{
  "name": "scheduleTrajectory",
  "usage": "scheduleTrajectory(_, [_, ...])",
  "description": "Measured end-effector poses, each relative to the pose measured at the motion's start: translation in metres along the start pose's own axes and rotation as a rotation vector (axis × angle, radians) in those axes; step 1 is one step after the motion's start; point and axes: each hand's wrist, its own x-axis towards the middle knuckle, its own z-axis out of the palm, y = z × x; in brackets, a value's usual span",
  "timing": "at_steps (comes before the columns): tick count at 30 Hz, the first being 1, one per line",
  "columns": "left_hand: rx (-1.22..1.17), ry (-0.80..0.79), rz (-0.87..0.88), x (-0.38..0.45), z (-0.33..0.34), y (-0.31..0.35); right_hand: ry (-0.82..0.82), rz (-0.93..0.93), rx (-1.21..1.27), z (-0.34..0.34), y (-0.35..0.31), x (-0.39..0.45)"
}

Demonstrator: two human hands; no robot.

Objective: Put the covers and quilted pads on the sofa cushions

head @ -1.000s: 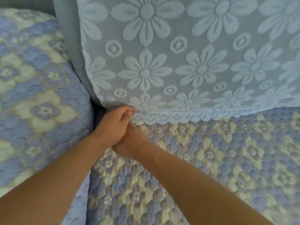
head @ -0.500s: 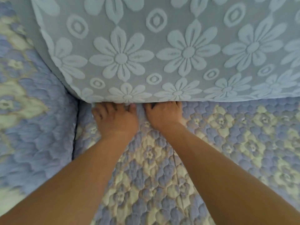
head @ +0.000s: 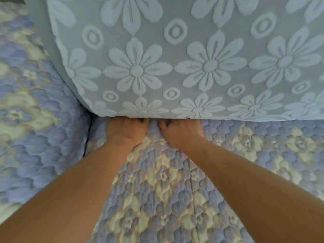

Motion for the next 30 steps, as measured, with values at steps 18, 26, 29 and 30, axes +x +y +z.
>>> scheduleTrajectory(18, [0.013, 0.039, -0.172, -0.095, 0.008, 0.074, -0.046, 0.592, 0.126, 0.008, 0.242, -0.127])
scheduleTrajectory(26, [-0.052, -0.032, 0.445, -0.063, 0.028, 0.277, 0.031, 0.413, -0.001, -0.020, 0.275, -0.097])
scheduleTrajectory(29, [0.051, 0.059, 0.321, -0.043, 0.043, 0.300, -0.153, 0.421, 0.066, -0.031, 0.309, -0.048])
scheduleTrajectory(30, [0.089, 0.098, 0.308, -0.043, 0.050, 0.302, -0.180, 0.389, 0.096, -0.026, 0.320, -0.037])
